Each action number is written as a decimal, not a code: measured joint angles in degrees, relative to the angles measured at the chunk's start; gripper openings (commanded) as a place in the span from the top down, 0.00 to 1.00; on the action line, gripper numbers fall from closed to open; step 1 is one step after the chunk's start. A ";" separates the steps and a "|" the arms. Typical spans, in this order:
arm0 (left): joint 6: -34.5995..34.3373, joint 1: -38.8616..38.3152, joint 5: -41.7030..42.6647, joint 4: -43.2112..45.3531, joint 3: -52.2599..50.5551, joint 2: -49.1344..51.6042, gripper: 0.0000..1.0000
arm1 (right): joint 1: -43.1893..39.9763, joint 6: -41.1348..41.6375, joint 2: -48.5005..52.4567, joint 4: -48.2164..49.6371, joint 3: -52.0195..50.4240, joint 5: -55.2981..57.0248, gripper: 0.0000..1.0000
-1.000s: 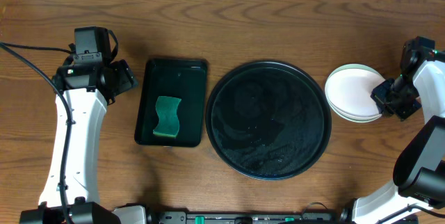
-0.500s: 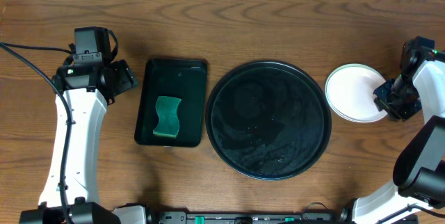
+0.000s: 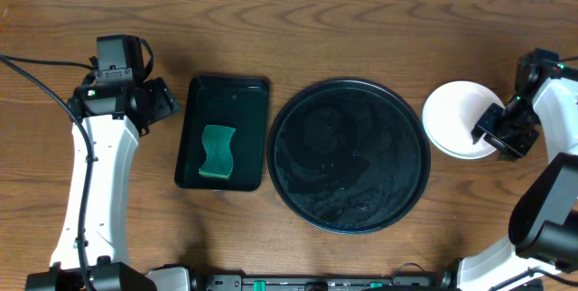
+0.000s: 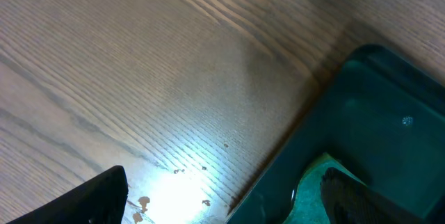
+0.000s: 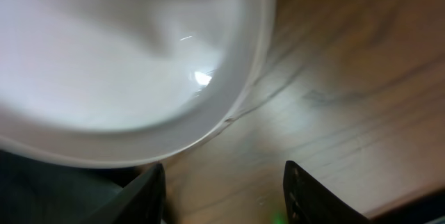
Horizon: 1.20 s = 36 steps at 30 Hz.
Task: Clean dirty plates on tray and stack at the side
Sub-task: 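Lower the white plate onto the pale green plate, right gripper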
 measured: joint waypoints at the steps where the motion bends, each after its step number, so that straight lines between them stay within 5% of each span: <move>1: 0.00 0.00 0.00 0.00 0.00 0.00 0.11 | 0.96 -1.27 -0.92 -0.20 0.02 -0.85 0.46; 13: 0.00 0.00 -0.02 0.02 0.00 0.00 0.11 | 15.19 -11.08 -10.16 -2.21 -0.28 -8.92 0.48; 14: 0.00 0.00 -0.02 0.00 0.00 0.00 0.11 | 16.39 -11.50 -10.16 -1.81 -0.94 -8.90 0.52; 16: 0.00 0.00 -0.02 0.02 0.00 0.00 0.11 | 17.77 -11.89 -10.16 -0.57 -2.34 -8.70 0.76; 18: 0.00 0.00 0.00 0.00 0.00 0.00 0.11 | 19.02 -12.33 -10.16 1.70 -4.98 -8.20 0.85; 29: 0.00 0.00 0.00 0.00 0.00 0.00 0.11 | 19.32 -14.80 -10.16 13.57 -15.58 -5.62 0.69; 36: 0.00 0.00 -0.02 0.02 0.00 0.00 0.11 | 19.32 -16.22 -10.16 20.17 -20.39 -1.97 0.70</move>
